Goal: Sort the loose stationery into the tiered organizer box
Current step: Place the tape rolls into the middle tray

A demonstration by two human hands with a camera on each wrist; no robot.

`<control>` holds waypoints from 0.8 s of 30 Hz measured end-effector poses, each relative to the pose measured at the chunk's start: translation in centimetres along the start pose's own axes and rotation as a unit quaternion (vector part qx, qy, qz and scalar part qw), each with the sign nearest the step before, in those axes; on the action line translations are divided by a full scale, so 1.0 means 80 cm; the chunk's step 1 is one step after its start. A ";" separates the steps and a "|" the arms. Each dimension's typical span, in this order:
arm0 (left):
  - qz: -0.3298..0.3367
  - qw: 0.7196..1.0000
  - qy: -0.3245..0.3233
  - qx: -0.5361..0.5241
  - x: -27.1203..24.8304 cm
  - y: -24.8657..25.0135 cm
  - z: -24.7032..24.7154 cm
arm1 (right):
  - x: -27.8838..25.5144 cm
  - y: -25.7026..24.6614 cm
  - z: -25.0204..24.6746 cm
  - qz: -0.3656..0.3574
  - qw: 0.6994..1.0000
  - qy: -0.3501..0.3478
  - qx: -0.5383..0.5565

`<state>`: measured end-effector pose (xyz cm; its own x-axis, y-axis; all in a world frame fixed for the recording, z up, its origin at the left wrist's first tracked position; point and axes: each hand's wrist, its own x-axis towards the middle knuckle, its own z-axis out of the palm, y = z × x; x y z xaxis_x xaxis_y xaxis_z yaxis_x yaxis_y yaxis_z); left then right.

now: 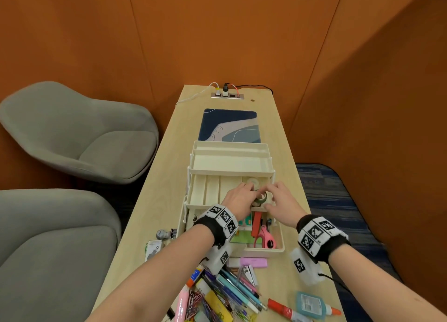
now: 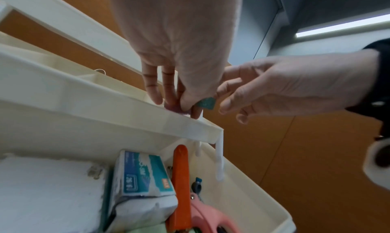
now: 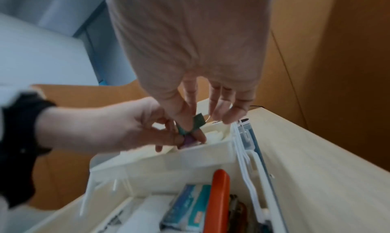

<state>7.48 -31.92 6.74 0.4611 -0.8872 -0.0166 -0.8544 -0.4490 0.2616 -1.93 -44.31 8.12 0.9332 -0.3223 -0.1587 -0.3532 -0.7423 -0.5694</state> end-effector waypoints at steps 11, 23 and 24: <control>0.005 1.000 0.001 0.008 0.010 -0.003 0.000 | 0.013 0.000 -0.002 -0.021 0.986 0.130 -0.106; 0.091 0.988 -0.062 0.108 0.013 -0.007 -0.027 | 0.009 0.016 0.000 -0.046 0.993 0.101 -0.039; 0.086 0.989 -0.063 0.104 0.013 -0.009 -0.026 | 0.011 0.015 -0.001 -0.055 0.993 0.086 -0.058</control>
<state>9.05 -32.27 8.58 0.2825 -0.9527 -0.1120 -0.9543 -0.2909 0.0678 -1.52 -45.49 7.36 0.9450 -0.3237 0.0461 -0.2636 -0.8379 -0.4780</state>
